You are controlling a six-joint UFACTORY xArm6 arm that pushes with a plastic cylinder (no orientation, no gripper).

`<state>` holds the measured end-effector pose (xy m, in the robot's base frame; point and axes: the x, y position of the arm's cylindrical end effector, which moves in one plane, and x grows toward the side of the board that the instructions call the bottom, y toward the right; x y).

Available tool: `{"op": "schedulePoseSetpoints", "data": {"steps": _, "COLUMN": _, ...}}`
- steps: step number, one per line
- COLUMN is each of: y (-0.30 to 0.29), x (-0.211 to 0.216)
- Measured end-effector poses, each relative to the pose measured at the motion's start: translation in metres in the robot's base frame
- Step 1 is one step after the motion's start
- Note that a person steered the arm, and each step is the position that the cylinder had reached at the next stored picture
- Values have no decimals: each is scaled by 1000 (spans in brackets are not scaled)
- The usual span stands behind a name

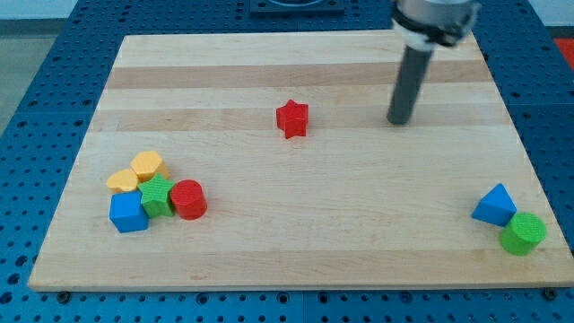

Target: Move the green star closer to the green circle

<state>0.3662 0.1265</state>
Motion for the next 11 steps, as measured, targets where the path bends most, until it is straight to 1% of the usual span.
{"op": "schedulePoseSetpoints", "data": {"steps": 1, "y": -55, "x": -47}}
{"op": "schedulePoseSetpoints", "data": {"steps": 2, "y": -122, "x": -55}}
{"op": "schedulePoseSetpoints", "data": {"steps": 3, "y": -168, "x": -55}}
{"op": "schedulePoseSetpoints", "data": {"steps": 4, "y": -177, "x": -41}}
{"op": "schedulePoseSetpoints", "data": {"steps": 6, "y": -176, "x": -9}}
{"op": "schedulePoseSetpoints", "data": {"steps": 7, "y": -164, "x": 7}}
{"op": "schedulePoseSetpoints", "data": {"steps": 8, "y": -140, "x": 19}}
{"op": "schedulePoseSetpoints", "data": {"steps": 11, "y": -92, "x": 73}}
